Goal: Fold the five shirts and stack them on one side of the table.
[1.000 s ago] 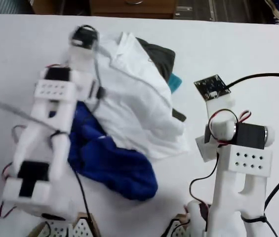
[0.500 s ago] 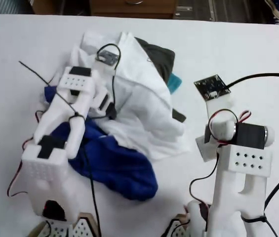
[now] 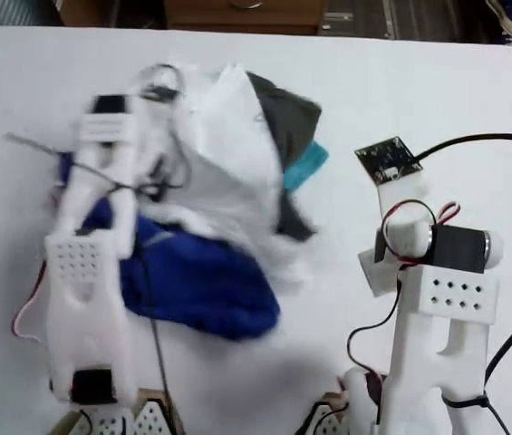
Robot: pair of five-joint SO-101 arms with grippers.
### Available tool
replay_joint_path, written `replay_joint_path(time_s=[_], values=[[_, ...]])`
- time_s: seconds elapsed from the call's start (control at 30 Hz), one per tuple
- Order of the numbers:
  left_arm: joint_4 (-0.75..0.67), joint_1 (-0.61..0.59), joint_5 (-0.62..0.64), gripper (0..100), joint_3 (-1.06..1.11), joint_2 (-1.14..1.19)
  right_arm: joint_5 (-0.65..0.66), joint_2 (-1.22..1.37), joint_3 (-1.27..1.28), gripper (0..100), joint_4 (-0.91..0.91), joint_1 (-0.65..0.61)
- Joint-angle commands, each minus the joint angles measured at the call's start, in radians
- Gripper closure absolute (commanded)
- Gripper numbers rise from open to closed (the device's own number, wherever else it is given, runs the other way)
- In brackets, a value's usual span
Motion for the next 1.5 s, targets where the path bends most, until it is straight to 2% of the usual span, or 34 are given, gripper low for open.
replay_joint_path(time_s=[0.0,0.17,0.27,0.5,0.67,0.8,0.93,1.13,1.27,1.37,1.47], values=[[0.034,-0.316,-0.041,98,-0.326,0.048,0.005,0.002,-0.003,77.7,0.002,-0.007],[0.034,-0.562,-0.068,98,-0.743,0.026,0.005,0.002,-0.003,77.6,0.002,-0.008],[0.011,-0.647,-0.127,98,-0.734,-0.061,0.005,0.007,-0.003,77.6,0.001,-0.008],[-0.11,-0.835,-0.132,98,-0.745,-0.21,0.005,0.008,-0.003,77.6,-0.024,-0.008],[-0.091,-0.855,-0.068,98,-0.745,-0.287,0.005,0.008,-0.003,77.6,-0.035,-0.008],[0.074,-0.704,-0.064,87,-0.74,-0.356,0.005,0.008,-0.003,77.6,-0.035,-0.008],[0.069,-0.497,-0.061,74,-0.582,-0.404,0.005,0.008,-0.003,77.6,-0.031,-0.008],[0.038,-0.215,-0.006,74,-0.259,-0.382,0.005,0.005,-0.003,77.6,-0.027,-0.007],[-0.029,-0.074,0.041,74,-0.148,-0.321,0.005,0.002,-0.003,77.6,-0.016,-0.002],[-0.087,0.0,0.043,74,-0.131,-0.253,0.005,0.002,-0.003,77.6,-0.012,-0.001],[-0.132,0.023,0.044,74,-0.131,-0.178,0.005,0.002,-0.003,77.6,0.001,-0.001]])
